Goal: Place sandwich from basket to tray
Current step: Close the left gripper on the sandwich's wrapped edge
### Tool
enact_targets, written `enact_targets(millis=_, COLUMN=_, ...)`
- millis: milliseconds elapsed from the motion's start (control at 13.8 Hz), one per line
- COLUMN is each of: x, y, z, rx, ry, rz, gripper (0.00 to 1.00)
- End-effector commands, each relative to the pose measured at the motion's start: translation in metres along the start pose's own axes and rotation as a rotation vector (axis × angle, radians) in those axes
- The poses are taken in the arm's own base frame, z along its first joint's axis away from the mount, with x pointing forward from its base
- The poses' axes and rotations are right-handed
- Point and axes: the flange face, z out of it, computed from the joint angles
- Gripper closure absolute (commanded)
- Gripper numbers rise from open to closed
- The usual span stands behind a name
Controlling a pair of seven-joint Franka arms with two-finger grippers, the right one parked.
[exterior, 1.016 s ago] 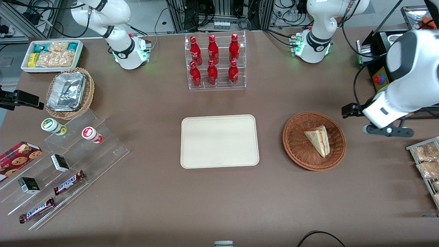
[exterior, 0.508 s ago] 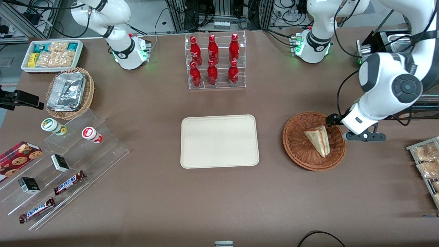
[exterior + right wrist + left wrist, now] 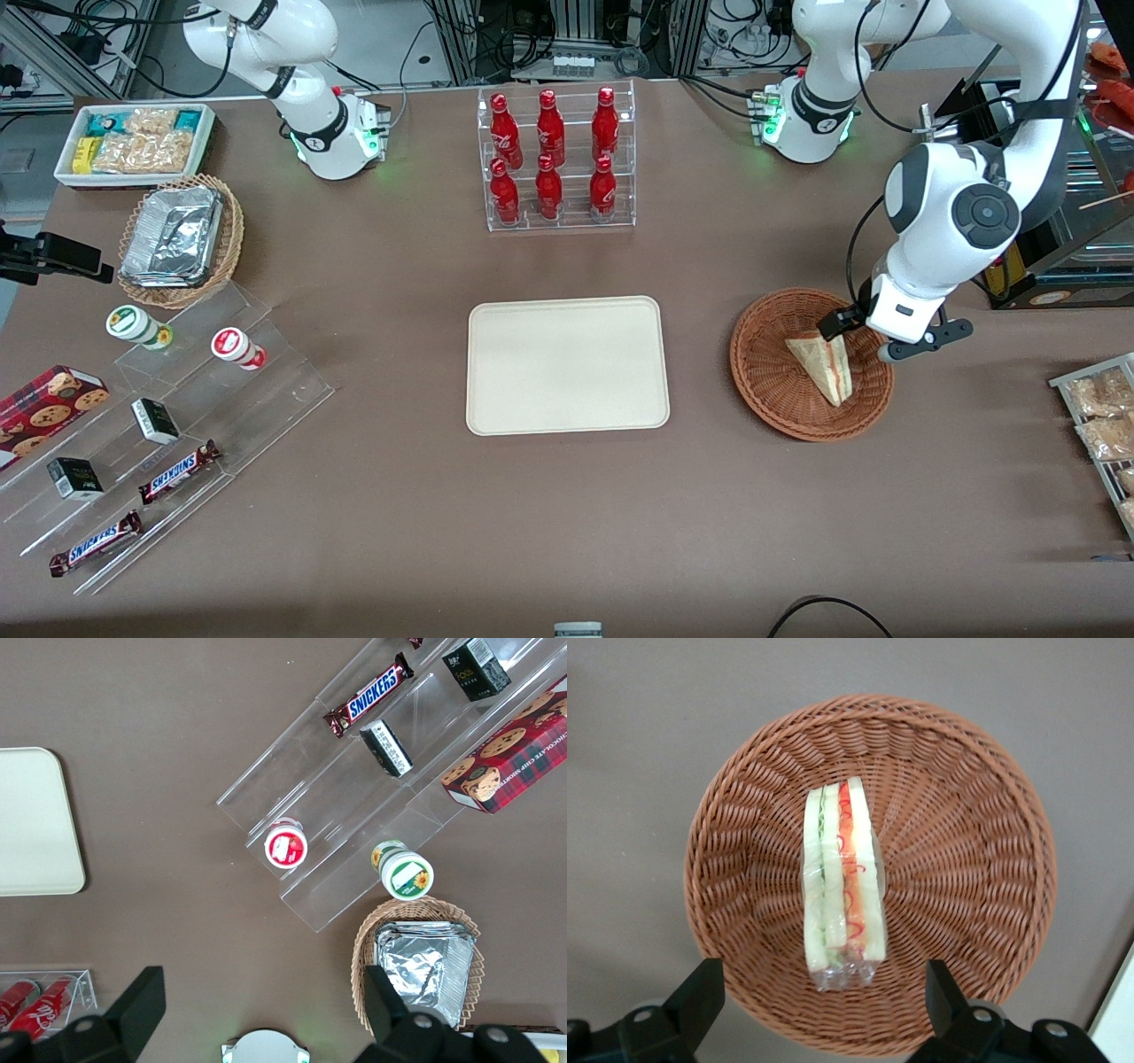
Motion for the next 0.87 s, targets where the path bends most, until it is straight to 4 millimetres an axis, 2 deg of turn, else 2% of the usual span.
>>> enact_targets(millis=0, x=-0.008, y=0.000, z=0.013, rx=-0.027, ry=0.042, rz=-0.154, gripper=0.00)
enact_targets(millis=145, x=-0.008, y=0.002, z=0.026, rx=-0.054, ry=0.066, rz=-0.258, gripper=0.00)
enact_targets(millis=798, x=-0.010, y=0.002, z=0.087, rx=-0.026, ry=0.015, rz=-0.255, gripper=0.00)
